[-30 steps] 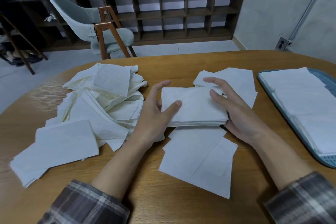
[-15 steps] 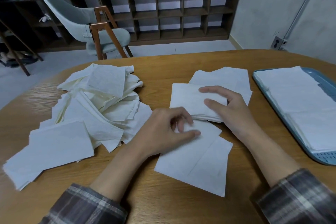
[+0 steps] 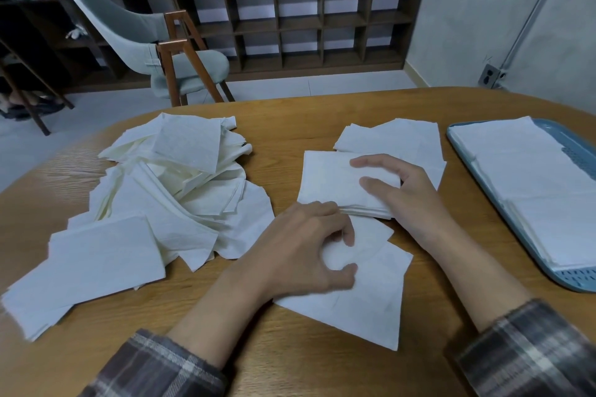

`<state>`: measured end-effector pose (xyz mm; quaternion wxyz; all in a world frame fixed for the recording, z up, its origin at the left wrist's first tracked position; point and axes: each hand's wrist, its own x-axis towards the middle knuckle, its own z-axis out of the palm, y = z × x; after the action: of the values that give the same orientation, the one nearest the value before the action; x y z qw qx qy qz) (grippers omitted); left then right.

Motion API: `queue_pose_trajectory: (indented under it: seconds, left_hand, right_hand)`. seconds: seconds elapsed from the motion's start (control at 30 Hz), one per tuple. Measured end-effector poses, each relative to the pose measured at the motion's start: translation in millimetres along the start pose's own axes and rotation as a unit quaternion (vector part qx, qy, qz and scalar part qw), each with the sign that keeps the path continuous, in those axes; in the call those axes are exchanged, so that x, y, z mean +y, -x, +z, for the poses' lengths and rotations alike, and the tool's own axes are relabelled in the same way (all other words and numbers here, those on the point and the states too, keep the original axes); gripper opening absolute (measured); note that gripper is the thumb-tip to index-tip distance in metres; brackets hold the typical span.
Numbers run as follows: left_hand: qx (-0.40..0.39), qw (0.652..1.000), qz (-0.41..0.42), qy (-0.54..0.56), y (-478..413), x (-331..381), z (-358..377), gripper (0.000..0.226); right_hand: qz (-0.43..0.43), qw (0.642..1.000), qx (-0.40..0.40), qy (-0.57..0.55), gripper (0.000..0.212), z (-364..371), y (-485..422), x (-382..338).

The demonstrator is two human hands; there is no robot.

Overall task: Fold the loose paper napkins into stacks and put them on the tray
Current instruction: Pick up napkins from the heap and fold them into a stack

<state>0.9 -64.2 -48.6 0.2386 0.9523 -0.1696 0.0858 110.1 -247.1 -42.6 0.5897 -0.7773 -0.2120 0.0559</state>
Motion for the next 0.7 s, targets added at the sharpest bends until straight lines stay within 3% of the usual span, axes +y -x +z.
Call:
queue_pose_trajectory:
  seconds: [0.1,0.23,0.4,0.63,0.7]
  left_hand:
    - [-0.004,0.999,0.001,0.038,-1,1,-2,0.011]
    - [0.045,0.989,-0.050,0.129,-1,-3,-9,0.010]
    - [0.096,0.936,-0.131,0.314,-3,-5,-22,0.020]
    - [0.146,0.888,-0.169,0.402,-5,-10,-31,0.016]
    - [0.163,0.877,-0.190,0.411,-6,-9,-32,0.016]
  right_hand:
    - [-0.001,1.000,-0.006,-0.011,0.028,-1,1,-1]
    - [-0.008,0.999,-0.013,-0.034,0.034,-2,3,-4]
    - [0.005,0.997,-0.008,-0.079,0.038,-2,2,-4]
    - [0.010,0.992,-0.010,-0.121,0.028,-3,-2,1]
    - [0.020,0.989,-0.034,-0.140,0.036,-1,0,-4]
